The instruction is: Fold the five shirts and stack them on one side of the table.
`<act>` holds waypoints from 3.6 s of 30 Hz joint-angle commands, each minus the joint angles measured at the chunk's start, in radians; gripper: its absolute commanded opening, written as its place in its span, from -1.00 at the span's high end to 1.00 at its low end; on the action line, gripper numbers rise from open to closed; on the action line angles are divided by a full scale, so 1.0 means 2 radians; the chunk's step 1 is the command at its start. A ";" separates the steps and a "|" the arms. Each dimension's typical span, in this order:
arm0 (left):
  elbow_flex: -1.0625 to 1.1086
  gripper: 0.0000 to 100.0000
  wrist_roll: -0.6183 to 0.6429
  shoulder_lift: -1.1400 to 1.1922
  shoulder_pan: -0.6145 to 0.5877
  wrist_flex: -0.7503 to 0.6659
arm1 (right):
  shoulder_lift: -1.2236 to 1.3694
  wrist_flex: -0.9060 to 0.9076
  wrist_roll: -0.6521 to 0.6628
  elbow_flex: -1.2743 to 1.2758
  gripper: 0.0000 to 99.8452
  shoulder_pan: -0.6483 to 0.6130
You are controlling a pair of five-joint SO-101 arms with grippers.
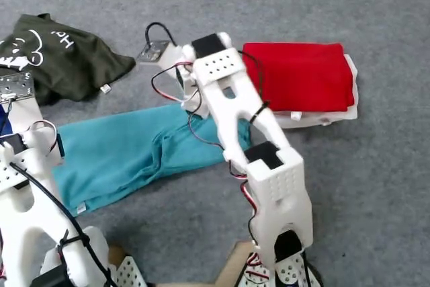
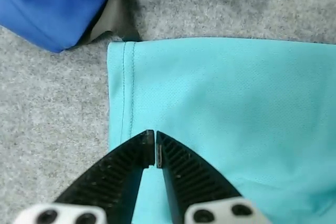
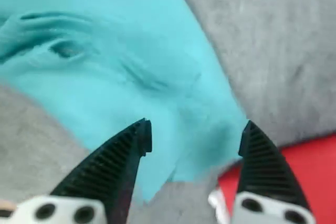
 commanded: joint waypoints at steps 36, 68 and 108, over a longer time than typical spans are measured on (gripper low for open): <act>-0.339 0.76 0.008 0.455 -0.117 0.189 | -0.412 0.006 -0.039 0.281 0.96 0.041; -0.513 0.94 -0.049 0.654 -0.129 0.313 | -0.420 0.003 -0.038 0.281 0.95 0.043; -0.511 0.94 0.191 0.315 0.462 0.308 | -0.422 -0.345 -0.110 0.244 0.95 0.277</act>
